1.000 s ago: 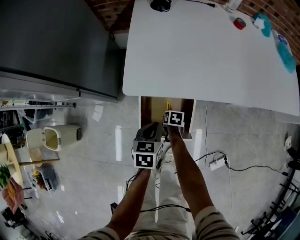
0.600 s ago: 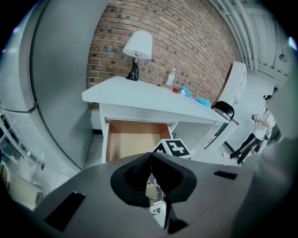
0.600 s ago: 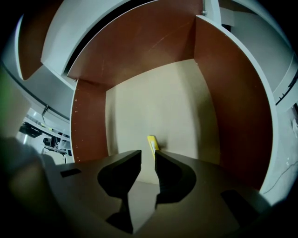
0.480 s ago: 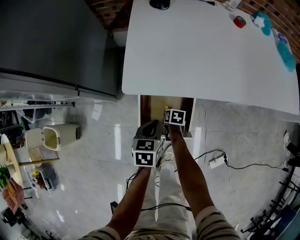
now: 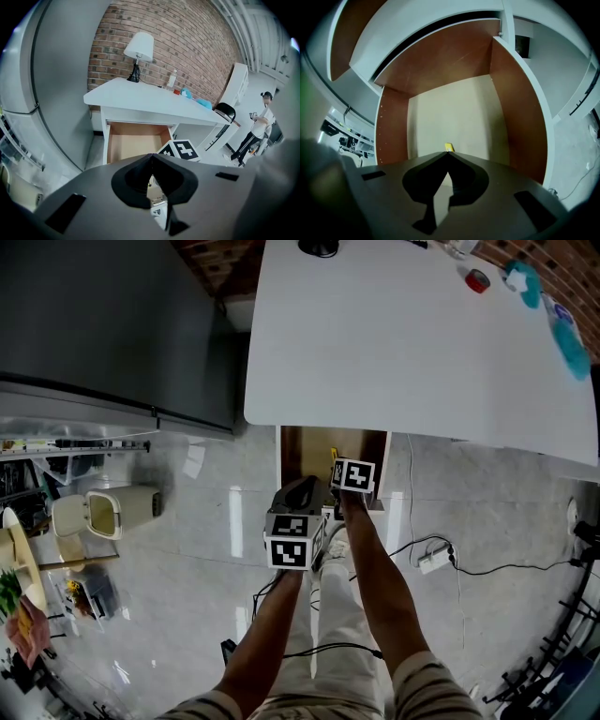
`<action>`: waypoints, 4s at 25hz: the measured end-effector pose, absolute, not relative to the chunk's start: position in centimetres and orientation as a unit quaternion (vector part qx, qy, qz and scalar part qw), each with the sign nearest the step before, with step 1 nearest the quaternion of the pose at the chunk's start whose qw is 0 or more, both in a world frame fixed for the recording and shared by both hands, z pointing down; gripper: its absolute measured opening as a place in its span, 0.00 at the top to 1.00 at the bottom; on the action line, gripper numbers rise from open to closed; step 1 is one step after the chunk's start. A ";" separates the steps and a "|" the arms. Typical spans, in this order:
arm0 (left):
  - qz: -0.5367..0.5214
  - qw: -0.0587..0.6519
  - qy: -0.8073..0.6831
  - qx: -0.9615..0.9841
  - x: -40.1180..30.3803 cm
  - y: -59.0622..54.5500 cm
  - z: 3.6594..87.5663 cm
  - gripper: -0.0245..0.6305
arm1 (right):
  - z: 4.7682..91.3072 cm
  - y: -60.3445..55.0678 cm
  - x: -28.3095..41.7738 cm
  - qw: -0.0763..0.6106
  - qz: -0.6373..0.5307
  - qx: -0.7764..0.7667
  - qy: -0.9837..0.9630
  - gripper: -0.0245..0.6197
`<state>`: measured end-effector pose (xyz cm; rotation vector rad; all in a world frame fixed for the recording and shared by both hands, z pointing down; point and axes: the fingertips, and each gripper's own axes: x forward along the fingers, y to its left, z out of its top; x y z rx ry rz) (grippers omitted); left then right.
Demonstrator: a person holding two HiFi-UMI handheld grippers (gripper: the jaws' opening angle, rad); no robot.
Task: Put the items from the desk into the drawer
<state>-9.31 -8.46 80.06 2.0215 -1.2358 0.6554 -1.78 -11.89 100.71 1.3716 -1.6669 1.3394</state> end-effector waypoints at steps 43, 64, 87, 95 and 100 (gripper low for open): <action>0.241 0.284 -0.488 0.789 -8.5 -9.7 66.6 0.95 | 74.1 -10.4 -2.3 0.184 0.406 0.526 -0.725 0.95; 0.190 0.220 -0.493 0.820 -9.1 -10.1 52.8 0.95 | 54.9 -10.8 -2.5 0.094 0.324 0.544 -0.768 0.95; 0.072 0.086 -0.459 0.881 -4.3 -8.5 32.6 0.95 | 30.2 -8.6 1.4 -0.029 0.137 0.586 -0.798 0.95; 0.044 0.056 -0.449 0.891 -3.7 -7.7 29.2 0.95 | 27.3 -7.4 1.5 -0.042 0.103 0.585 -0.803 0.95; 0.027 0.040 -0.446 0.894 -3.3 -7.5 27.6 0.95 | 26.3 -7.4 1.5 -0.045 0.090 0.584 -0.805 0.95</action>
